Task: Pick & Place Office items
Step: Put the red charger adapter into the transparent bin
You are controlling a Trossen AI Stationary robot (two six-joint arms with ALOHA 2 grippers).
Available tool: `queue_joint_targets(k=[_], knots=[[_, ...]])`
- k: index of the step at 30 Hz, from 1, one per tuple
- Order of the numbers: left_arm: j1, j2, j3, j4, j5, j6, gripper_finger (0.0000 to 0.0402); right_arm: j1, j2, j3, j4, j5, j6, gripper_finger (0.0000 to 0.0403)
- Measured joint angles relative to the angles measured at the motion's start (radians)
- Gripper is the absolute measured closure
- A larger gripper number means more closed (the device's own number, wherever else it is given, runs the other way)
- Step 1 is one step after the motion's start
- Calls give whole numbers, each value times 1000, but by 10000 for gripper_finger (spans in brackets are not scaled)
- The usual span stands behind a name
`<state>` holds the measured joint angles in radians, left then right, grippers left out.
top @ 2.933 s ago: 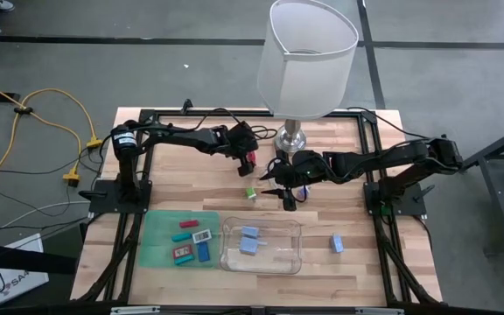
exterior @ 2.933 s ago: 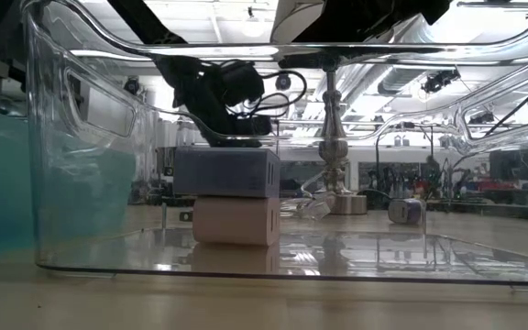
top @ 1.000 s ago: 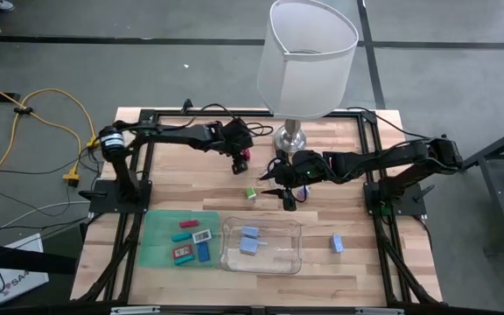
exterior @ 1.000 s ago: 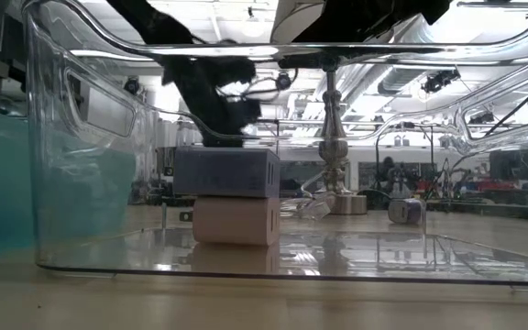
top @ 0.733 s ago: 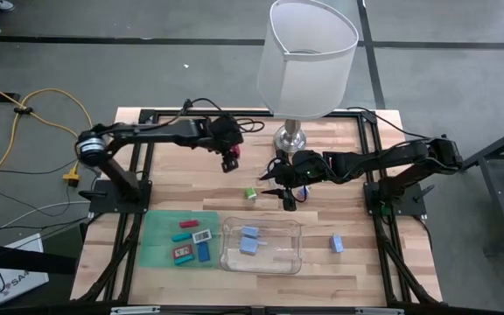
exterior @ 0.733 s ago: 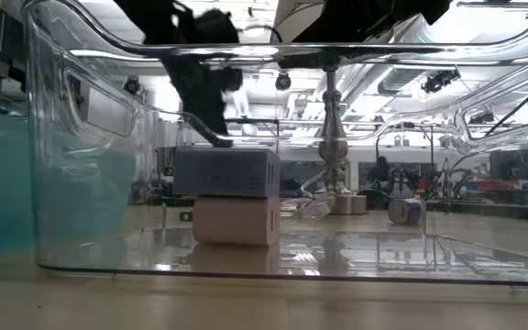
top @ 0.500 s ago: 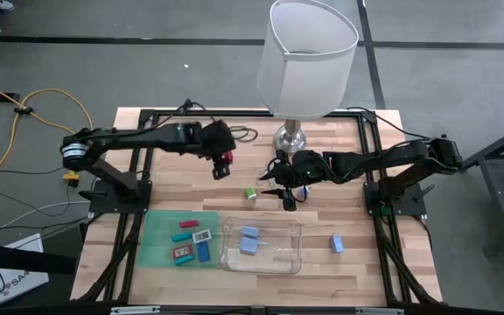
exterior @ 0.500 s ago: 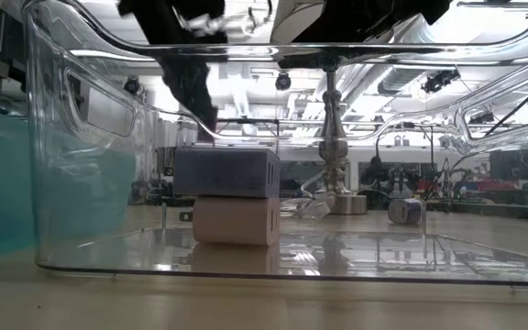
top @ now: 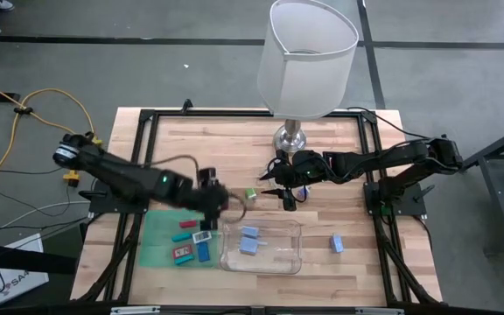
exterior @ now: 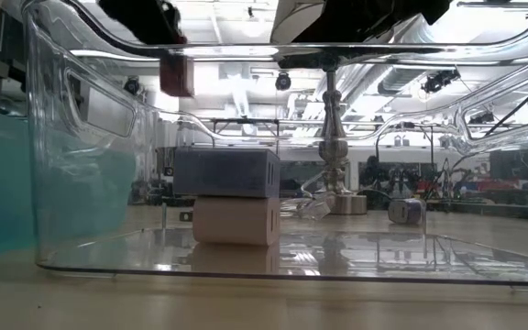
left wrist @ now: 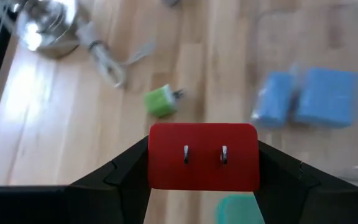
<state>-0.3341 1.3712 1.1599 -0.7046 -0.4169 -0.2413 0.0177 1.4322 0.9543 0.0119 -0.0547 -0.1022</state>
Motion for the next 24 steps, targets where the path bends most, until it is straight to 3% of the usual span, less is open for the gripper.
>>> queue_joint_targets(k=[5,11,24], knots=[[-101,14,1,83,-28,-27,183,0,0,0,0,0,0,223],[-141,74,30,167,-23,-18,183,0,0,0,3,0,0,223],[-154,359,272,162,85,69,183,0,0,0,1,0,0,223]])
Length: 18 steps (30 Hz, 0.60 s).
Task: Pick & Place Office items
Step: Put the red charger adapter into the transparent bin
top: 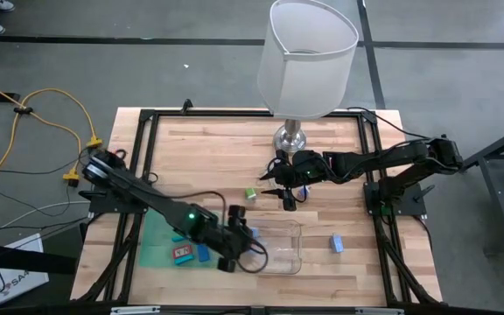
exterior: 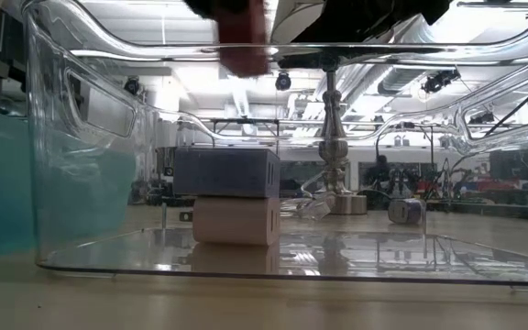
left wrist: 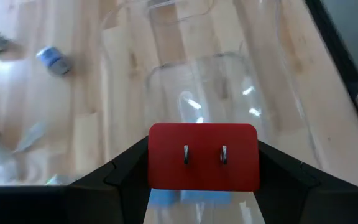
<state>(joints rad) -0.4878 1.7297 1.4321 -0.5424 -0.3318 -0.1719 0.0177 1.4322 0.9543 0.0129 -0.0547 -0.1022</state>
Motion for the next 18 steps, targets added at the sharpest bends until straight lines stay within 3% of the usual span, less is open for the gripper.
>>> queue_joint_targets(k=[6,18], knots=[[10,100,68,45,27,71,183,0,0,0,3,0,0,223],[37,167,75,142,28,105,183,0,0,0,2,0,0,223]])
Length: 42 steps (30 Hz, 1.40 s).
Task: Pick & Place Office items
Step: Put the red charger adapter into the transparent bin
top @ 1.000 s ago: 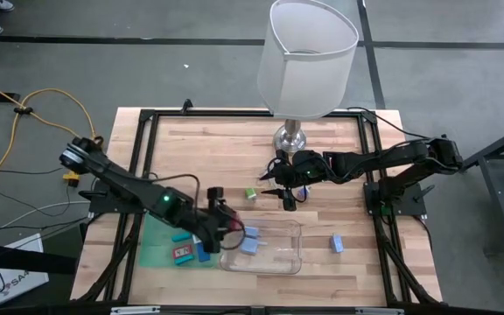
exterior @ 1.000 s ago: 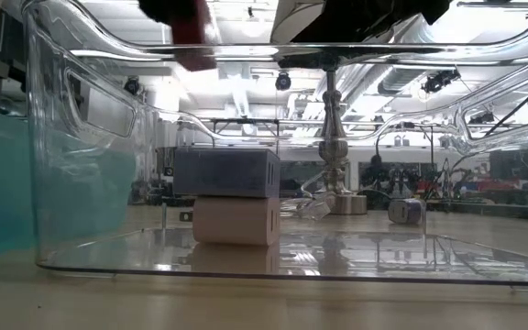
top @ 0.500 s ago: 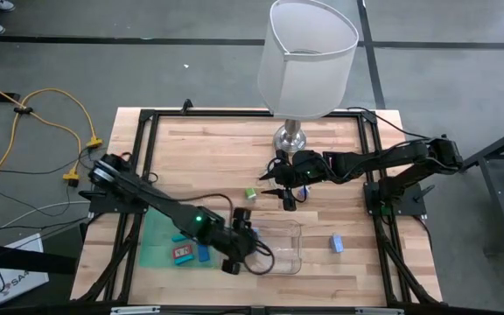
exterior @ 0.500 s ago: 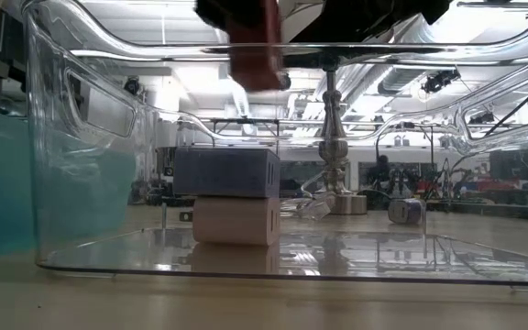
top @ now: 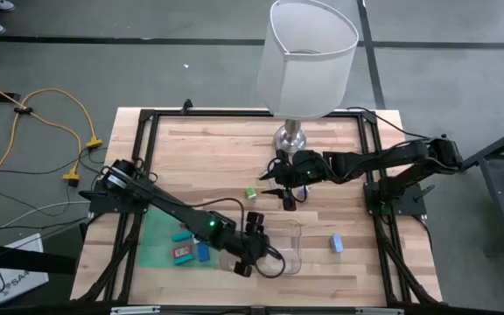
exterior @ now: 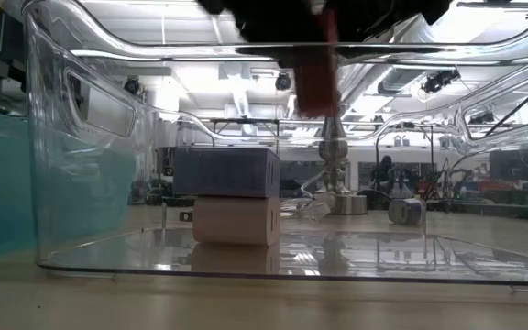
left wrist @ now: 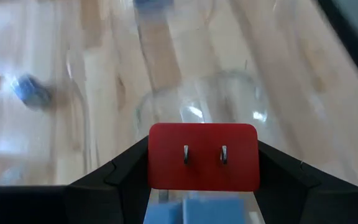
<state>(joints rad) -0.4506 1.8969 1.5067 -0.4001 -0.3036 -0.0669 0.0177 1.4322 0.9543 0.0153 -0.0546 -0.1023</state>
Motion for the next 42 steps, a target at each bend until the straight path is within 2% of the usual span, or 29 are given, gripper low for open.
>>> queue_joint_targets(k=[10,22,30,35,42], knots=[[72,30,-2,1,92,0,183,0,0,0,-2,0,0,223],[46,57,-2,31,95,86,183,0,0,0,-3,0,0,223],[70,87,-3,67,283,177,183,0,0,0,-3,0,0,223],[77,86,-3,68,296,267,183,0,0,0,1,0,0,223],[100,108,-4,67,342,271,183,0,0,0,-3,0,0,223]])
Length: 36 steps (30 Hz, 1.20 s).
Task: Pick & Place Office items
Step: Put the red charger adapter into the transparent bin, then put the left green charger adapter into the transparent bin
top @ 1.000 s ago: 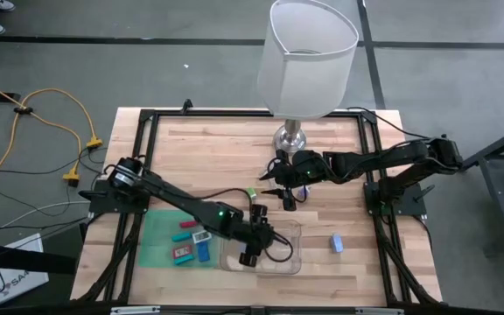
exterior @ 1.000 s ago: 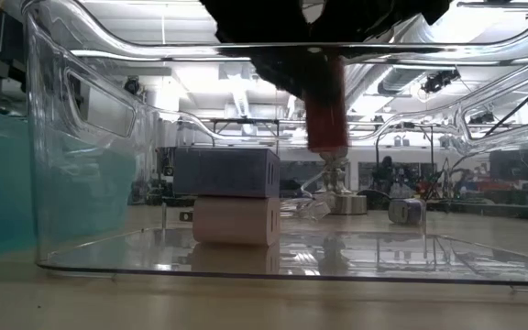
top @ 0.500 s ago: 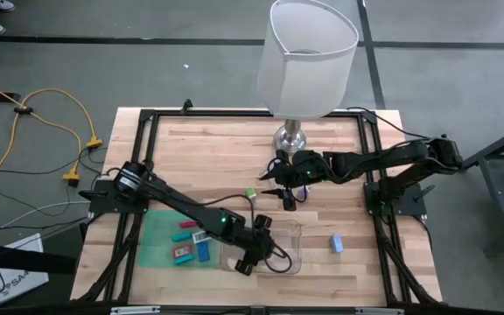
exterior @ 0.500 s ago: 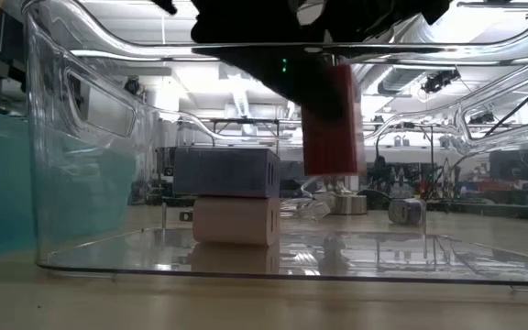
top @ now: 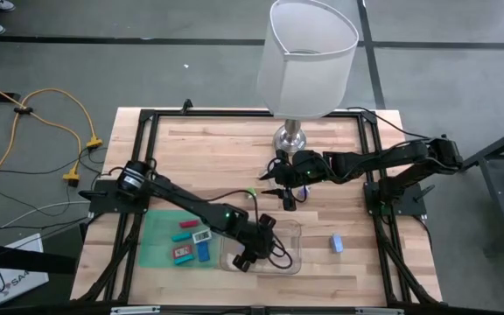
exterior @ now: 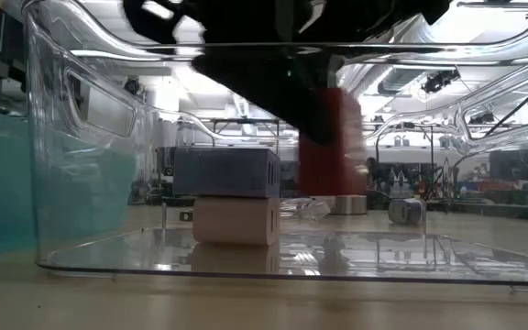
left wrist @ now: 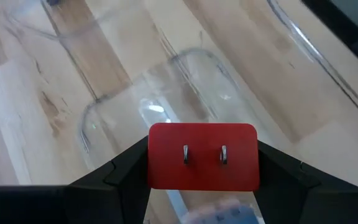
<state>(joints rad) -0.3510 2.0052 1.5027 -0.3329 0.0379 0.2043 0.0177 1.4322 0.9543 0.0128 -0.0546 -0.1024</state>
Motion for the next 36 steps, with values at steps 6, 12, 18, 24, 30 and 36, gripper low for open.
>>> queue_joint_targets(k=[6,12,18,24,30,36], knots=[[10,4,2,1,12,-16,183,0,0,0,2,0,0,223],[9,4,1,0,11,-17,183,0,0,0,3,0,0,223],[9,4,2,-4,10,-18,183,0,0,0,2,0,0,223],[9,4,2,-15,10,-39,180,0,0,0,3,0,0,223],[4,4,1,-15,-6,-40,144,0,0,0,2,0,0,223],[1,4,1,-15,-10,-40,128,0,0,0,2,0,0,223]])
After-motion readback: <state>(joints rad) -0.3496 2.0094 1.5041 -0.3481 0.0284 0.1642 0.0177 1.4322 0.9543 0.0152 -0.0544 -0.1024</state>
